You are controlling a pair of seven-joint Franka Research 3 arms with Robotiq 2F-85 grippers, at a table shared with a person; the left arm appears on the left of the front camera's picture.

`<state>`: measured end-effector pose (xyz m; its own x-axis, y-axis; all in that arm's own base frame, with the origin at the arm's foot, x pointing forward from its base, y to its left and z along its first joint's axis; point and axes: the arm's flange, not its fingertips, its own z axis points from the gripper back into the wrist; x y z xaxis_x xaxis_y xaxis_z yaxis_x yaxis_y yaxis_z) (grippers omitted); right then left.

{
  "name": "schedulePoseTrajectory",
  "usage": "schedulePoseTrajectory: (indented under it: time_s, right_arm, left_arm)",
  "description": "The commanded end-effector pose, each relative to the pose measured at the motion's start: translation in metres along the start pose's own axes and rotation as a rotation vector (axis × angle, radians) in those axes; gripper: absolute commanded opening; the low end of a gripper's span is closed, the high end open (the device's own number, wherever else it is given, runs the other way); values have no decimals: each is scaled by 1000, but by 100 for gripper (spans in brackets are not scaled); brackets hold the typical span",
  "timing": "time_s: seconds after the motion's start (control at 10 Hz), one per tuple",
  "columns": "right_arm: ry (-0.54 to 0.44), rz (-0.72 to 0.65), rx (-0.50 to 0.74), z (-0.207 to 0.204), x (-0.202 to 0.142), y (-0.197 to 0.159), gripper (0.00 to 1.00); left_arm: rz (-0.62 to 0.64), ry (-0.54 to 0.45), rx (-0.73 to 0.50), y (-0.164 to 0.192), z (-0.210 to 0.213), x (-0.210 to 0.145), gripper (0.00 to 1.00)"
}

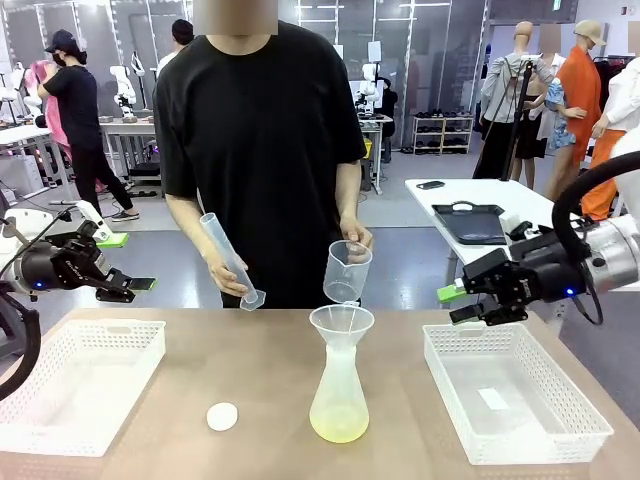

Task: Prepare the solutions needed for the experiment.
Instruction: Once the solution is in the Big flask , pick up the Plastic Funnel and place it back into the right Organizing basket.

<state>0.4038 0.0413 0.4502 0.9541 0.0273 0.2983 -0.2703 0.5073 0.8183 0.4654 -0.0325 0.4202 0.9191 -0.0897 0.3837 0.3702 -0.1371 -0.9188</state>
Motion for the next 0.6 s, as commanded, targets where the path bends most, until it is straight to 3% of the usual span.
schedulePoseTrajectory:
  time_s: [0.0,0.5]
  right_arm:
    - [-11,104,-182,-23,-4,33,59]
    - [60,211,-466,-58,4,91,59]
  left_arm:
    - [-8,1,-1,-1,0,1,100]
    - [-8,1,-1,-1,0,1,100]
